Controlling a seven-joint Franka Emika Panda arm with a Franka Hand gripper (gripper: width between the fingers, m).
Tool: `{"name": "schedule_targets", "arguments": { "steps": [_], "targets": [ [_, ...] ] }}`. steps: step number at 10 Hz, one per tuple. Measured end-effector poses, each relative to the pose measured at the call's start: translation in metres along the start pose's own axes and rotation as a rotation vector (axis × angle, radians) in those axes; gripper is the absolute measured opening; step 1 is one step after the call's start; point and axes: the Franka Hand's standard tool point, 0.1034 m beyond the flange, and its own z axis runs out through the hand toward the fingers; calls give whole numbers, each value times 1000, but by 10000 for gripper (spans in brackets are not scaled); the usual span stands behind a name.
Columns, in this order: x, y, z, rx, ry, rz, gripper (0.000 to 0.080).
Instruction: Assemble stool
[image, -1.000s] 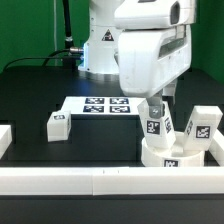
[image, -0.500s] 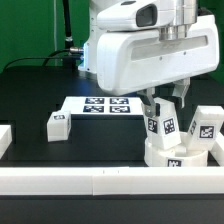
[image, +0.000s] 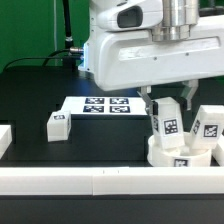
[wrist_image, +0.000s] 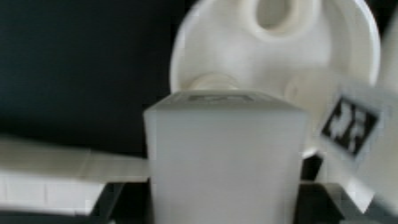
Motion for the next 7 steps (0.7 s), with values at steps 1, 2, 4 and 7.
{"name": "schedule_targets", "arguments": {
  "steps": [1,2,4,7],
  "targets": [
    [0,-6,1,4,-1,70,339],
    [0,-9,1,16,1,177,339],
    [0,-16,3,41,2,382,339],
    [1,-27,5,60,-3,654,339]
  ]
}}
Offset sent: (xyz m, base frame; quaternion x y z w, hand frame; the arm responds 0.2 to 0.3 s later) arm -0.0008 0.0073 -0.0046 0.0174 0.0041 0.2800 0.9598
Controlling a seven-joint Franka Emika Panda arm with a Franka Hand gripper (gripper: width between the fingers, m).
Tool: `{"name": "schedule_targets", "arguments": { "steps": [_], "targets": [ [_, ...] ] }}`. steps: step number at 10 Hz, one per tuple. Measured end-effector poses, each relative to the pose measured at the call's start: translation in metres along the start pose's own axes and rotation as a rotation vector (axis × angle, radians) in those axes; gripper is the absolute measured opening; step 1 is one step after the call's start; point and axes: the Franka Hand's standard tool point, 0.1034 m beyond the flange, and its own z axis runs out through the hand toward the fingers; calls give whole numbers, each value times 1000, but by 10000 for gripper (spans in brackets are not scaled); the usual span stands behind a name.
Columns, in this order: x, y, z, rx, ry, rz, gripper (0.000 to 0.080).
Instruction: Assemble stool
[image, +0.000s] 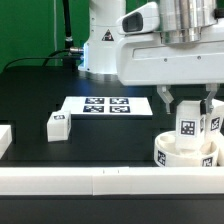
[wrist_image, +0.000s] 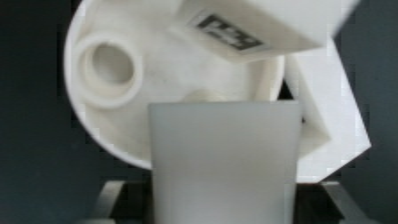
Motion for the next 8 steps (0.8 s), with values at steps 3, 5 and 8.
{"name": "schedule_targets", "arguments": {
  "steps": [3,5,8],
  "targets": [
    [-7,-18,4,9,-3,224,339],
    [-9,-23,6,23,-18,397,339],
    [-10,-22,5,28,-32,429,339]
  ]
}}
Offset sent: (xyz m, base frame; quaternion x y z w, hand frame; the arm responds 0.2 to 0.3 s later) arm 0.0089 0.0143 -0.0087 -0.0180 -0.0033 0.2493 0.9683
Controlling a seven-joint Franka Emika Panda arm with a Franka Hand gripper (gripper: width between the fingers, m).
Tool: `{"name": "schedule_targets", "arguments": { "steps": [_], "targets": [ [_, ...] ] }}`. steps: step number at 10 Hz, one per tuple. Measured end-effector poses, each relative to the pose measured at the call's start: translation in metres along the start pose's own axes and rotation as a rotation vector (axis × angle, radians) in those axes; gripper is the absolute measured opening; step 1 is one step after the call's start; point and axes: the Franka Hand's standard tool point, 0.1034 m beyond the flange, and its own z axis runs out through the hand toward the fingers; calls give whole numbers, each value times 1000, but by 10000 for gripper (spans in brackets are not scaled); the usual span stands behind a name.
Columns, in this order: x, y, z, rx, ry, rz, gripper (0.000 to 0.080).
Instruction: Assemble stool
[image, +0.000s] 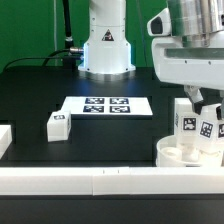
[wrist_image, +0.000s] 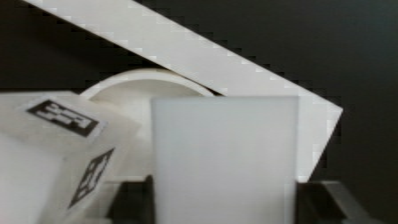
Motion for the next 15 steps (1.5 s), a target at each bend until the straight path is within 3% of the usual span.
{"name": "schedule_targets", "arguments": {
  "steps": [1,2,4,7,9,10,15],
  "targets": [
    [1,2,-5,-15,-13,-51,527],
    [0,1,-11,-30,-31,-118,624],
    [-2,-4,-18,-25,-37,-176,642],
    [-1,-3,-16,-26,-40,-407,649],
    [-4,-1,-17,-75,-57,-696,649],
    [-6,-3,-21,-113,-70,-811,649],
    [-2,-3,-19,-104,-83,-1199,649]
  ]
}}
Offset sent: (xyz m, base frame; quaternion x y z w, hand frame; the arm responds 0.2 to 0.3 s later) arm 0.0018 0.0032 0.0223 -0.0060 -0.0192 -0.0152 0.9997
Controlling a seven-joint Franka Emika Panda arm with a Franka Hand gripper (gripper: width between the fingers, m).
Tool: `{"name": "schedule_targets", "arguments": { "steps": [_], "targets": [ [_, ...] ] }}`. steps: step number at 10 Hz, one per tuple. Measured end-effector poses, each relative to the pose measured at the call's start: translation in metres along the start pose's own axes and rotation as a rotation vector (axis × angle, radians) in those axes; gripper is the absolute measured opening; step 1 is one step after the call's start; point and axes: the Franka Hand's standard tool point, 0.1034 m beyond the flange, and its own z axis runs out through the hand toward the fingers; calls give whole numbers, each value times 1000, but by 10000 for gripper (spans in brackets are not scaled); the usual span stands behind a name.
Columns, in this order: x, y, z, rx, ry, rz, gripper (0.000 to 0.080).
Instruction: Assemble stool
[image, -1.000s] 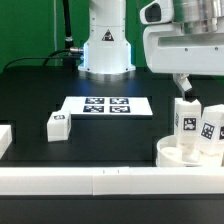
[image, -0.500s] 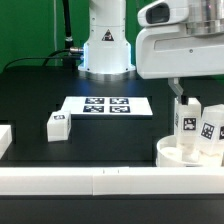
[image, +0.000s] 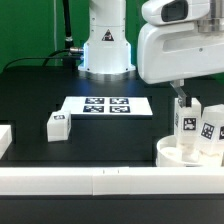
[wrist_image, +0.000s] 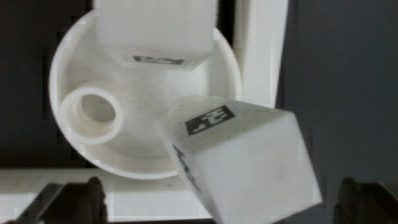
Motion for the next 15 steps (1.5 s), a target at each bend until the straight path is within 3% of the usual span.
{"name": "schedule_targets", "arguments": {
  "steps": [1,3,8,12,15],
  "targets": [
    [0,0,-1,-31,-7,-176,649],
    [2,-1,-4,-68,-29,-428,649],
    [3,4,-4,-70,-42,-761,649],
    [17,-3,-3,-147,-46,-1218,649],
    [17,3,-2,-150,-67,-1390,649]
  ]
}}
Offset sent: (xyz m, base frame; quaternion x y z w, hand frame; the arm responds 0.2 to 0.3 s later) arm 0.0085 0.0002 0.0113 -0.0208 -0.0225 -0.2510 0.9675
